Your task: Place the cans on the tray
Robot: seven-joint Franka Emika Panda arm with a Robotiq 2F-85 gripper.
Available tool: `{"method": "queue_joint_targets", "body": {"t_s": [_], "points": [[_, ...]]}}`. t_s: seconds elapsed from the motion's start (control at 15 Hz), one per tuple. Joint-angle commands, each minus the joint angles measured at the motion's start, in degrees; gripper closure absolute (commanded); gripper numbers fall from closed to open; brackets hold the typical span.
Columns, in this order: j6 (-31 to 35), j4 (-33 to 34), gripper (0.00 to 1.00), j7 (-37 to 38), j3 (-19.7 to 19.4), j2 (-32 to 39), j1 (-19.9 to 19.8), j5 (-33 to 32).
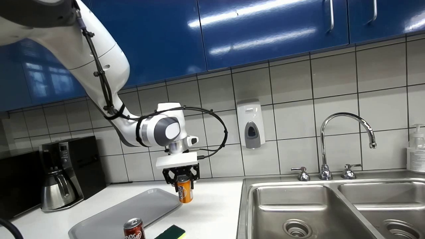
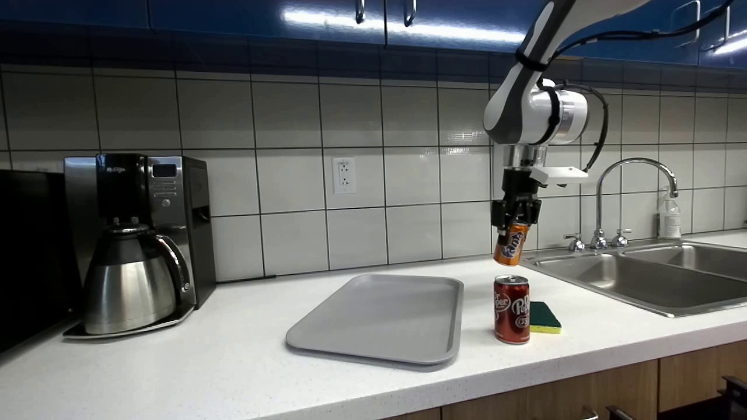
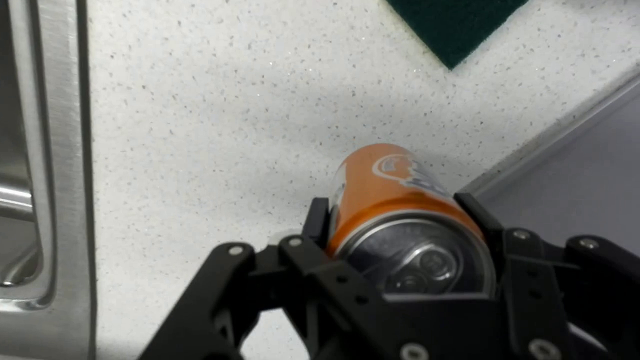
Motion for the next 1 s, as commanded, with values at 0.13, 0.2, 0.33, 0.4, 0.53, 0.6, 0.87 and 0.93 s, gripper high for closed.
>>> {"method": "queue_joint_targets", "body": {"t_s": [0.13, 0.2, 0.33, 0.4, 0.53, 0.6, 0.87, 0.93], "points": [[-0.3, 1.1, 0.61, -5.3, 1.7, -0.8, 0.5, 2.3], [-0.3, 1.3, 0.61, -5.8, 2.0, -0.6, 0.7, 2.4], [-0.5, 1.8, 0.61, -6.2, 2.4, -0.3, 1.2, 2.1], [-0.6, 2.0, 0.61, -6.2, 2.5, -0.1, 1.4, 1.9], [-0.7, 2.5, 0.61, -5.9, 2.8, 0.4, 2.0, 1.5], [-0.7, 2.8, 0.61, -5.8, 3.0, 0.6, 2.3, 1.4], [-0.7, 3.7, 0.61, -5.1, 3.7, 1.7, 3.4, 0.4], [-0.8, 3.9, 0.61, -5.1, 3.9, 1.9, 3.6, 0.2]]}}
